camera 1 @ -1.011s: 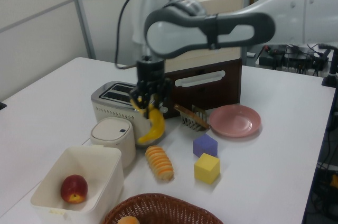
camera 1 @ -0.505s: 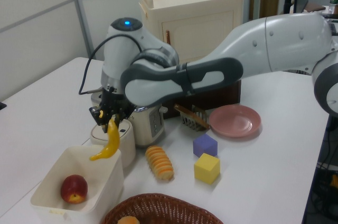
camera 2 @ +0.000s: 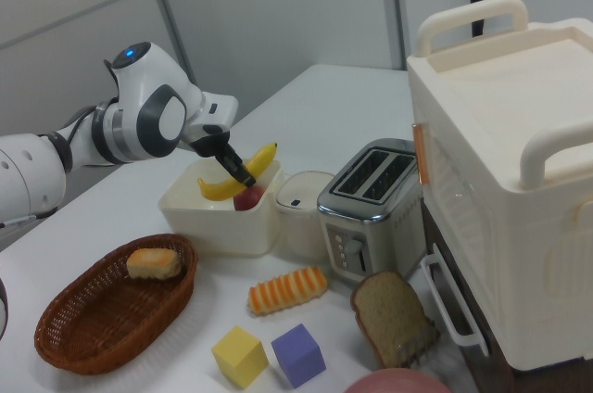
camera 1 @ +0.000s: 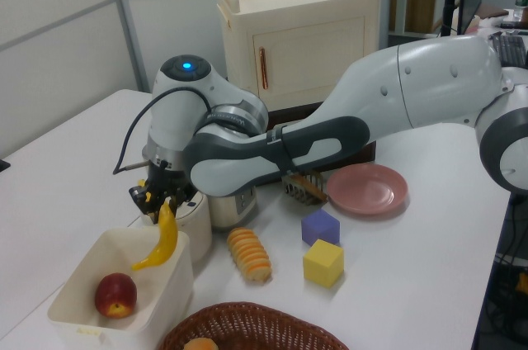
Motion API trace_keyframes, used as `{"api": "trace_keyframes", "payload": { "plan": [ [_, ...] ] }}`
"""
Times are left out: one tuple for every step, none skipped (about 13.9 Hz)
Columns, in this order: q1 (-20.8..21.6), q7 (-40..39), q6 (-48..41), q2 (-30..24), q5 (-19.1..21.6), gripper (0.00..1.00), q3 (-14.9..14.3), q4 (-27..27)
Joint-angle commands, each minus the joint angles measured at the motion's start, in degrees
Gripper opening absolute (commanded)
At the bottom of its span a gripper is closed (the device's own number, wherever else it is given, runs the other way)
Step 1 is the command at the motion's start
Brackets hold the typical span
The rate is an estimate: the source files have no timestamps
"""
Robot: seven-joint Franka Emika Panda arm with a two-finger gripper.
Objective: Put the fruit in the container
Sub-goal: 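Lower the banana into the container beside the apple and release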
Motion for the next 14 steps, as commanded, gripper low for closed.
{"api": "trace_keyframes", "payload": {
  "plan": [
    [2.88,1.98,3.35,1.26,-1.86,0.2,-0.58,0.35],
    [3.23,1.99,4.14,1.35,-2.04,0.2,-0.58,0.26],
    [4.19,1.99,4.58,1.87,-2.13,0.2,-0.66,0.35],
    [5.07,1.99,4.68,2.83,-2.13,0.2,-1.27,0.61],
    [5.69,1.99,5.02,3.8,-2.13,0.21,-1.54,0.79],
    [6.48,1.99,6.68,4.42,-2.39,0.21,-2.33,0.7],
    [7.01,1.99,7.22,4.77,-2.57,0.23,-2.51,0.53],
    [7.1,1.9,7.23,4.86,-2.57,0.38,-2.86,0.53],
    [7.1,1.81,7.23,4.86,-2.74,0.95,-2.95,0.44],
    [7.02,1.81,7.23,4.86,-3.96,1.0,-2.95,0.52],
    [6.93,1.81,7.14,4.77,-4.15,1.0,-2.95,0.44],
    [6.84,1.81,7.14,4.6,-4.15,1.0,-2.95,0.44],
    [6.75,1.81,6.96,4.42,-4.15,1.0,-2.95,0.52],
    [6.66,1.72,6.87,3.9,-4.24,1.0,-2.95,0.44]
  ]
}}
